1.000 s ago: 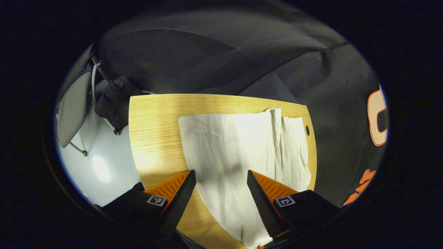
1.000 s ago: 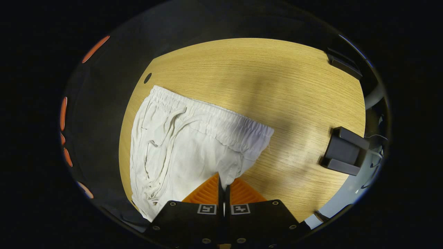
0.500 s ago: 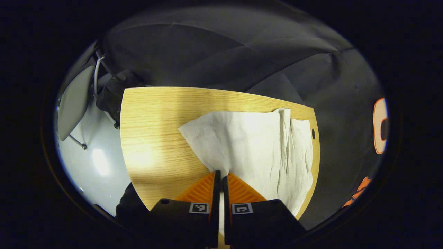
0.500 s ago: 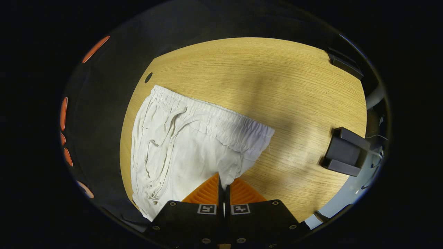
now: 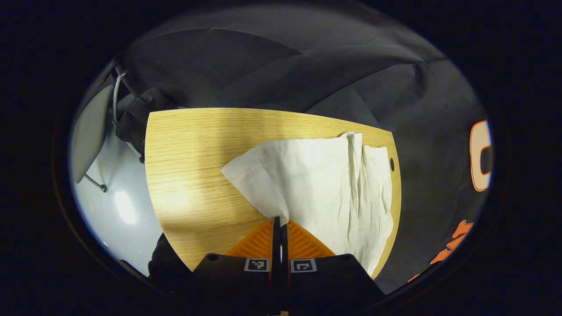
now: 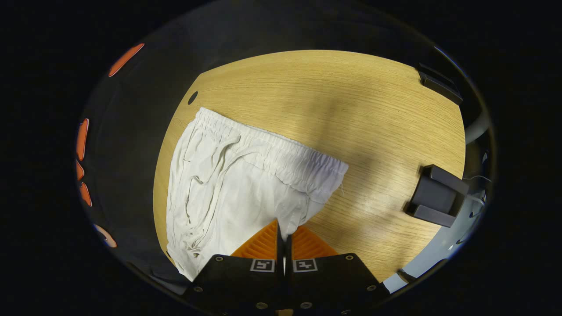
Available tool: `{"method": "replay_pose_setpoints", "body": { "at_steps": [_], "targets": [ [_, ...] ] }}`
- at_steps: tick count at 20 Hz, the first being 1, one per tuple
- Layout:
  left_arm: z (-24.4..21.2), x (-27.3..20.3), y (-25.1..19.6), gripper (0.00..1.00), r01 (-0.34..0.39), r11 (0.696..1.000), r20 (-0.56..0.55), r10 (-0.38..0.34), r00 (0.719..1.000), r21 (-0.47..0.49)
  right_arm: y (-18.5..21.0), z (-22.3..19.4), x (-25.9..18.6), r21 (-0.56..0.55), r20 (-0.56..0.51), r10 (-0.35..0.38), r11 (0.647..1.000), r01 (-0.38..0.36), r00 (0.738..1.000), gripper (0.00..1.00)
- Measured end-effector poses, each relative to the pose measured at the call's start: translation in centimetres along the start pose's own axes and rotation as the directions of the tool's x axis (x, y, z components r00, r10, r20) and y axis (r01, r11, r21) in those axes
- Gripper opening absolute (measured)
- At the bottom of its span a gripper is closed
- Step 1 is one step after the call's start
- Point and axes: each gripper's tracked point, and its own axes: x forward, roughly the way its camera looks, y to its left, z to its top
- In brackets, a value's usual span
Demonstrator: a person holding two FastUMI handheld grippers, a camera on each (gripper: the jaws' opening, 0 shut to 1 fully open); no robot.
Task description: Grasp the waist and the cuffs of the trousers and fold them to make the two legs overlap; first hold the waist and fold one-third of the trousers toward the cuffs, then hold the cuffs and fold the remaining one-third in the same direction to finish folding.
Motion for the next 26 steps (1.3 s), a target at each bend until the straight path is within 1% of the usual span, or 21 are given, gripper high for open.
{"method": "replay_pose_setpoints", "body": {
  "at_steps": [3, 6, 9, 11, 14, 20, 22, 24, 26],
  "targets": [
    [0.3, -1.6, -1.8, 0.04, 0.031, 1.0, 0.005, -0.031, 1.0, 0.006, 0.2, 0.3, -1.1, 0.008, 0.0, 0.015, 1.0, -0.015, 1.0, 0.01],
    [0.6, -3.4, -3.9, 0.04, 0.077, 0.997, 0.019, -0.077, 0.997, 0.021, 1.1, 0.5, -2.4, -0.014, -0.001, 0.033, 0.999, -0.033, 0.999, 0.01],
    [0.4, -5.2, -6.9, 0.04, 0.14, 0.989, 0.04, -0.141, 0.989, 0.045, 2.8, 0.9, -4.5, -0.029, -0.021, 0.08, 0.996, -0.081, 0.997, 0.01],
    [0.1, -6.5, -8.5, 0.04, 0.181, 0.983, 0.049, -0.183, 0.982, 0.043, 4.1, 1.4, -5.5, -0.034, -0.032, 0.115, 0.993, -0.116, 0.993, 0.01],
    [-0.5, -9.0, -10.4, 0.04, 0.224, 0.974, 0.06, -0.226, 0.972, 0.041, 5.5, 2.5, -6.9, -0.038, -0.052, 0.163, 0.986, -0.165, 0.985, 0.01],
    [-0.4, -13.4, -11.5, 0.04, 0.26, 0.965, 0.114, -0.26, 0.959, 0.023, 6.6, 3.8, -9.0, -0.035, -0.067, 0.211, 0.976, -0.213, 0.975, 0.01],
    [0.2, -13.3, -12.3, 0.04, 0.246, 0.969, 0.118, -0.248, 0.961, 0.032, 7.3, 4.1, -9.2, -0.036, -0.067, 0.211, 0.976, -0.214, 0.975, 0.01],
    [0.7, -12.5, -13.5, 0.04, 0.218, 0.975, 0.11, -0.221, 0.969, 0.037, 8.6, 4.3, -9.4, -0.021, -0.073, 0.212, 0.977, -0.214, 0.975, 0.01],
    [1.2, -10.9, -15.6, 0.04, 0.21, 0.976, 0.094, -0.214, 0.972, 0.053, 10.2, 4.9, -9.1, -0.031, -0.078, 0.208, 0.977, -0.211, 0.975, 0.01]
  ]
}}
